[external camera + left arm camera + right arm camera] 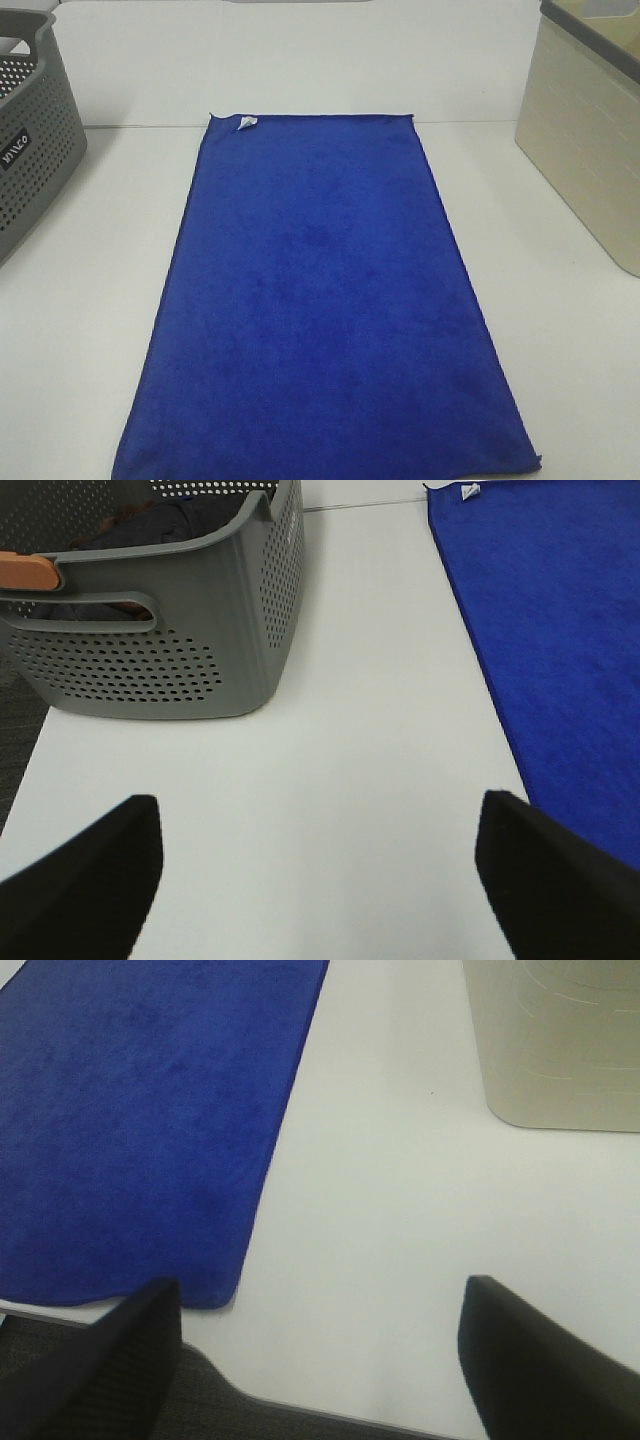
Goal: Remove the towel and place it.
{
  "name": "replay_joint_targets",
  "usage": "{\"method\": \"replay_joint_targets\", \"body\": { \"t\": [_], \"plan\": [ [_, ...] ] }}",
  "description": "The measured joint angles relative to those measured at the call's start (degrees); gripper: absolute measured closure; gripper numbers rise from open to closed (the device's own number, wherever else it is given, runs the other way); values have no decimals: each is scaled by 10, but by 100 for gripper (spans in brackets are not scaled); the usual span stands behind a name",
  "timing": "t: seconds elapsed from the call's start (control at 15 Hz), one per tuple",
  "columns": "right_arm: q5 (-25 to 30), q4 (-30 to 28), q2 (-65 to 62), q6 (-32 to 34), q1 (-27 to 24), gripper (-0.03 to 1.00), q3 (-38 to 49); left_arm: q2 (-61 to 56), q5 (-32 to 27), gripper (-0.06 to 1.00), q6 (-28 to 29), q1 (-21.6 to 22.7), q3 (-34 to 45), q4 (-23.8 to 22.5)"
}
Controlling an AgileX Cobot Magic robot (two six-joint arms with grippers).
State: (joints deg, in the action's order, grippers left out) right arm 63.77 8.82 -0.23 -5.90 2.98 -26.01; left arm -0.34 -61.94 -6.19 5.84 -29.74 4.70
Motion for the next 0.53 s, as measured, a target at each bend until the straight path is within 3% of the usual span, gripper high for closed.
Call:
{"method": "replay_joint_targets", "body": {
  "t": [0.53],
  "plan": [
    [0,0,0,0,0,22,0,0,0,14,0,0,0,0]
  ]
}}
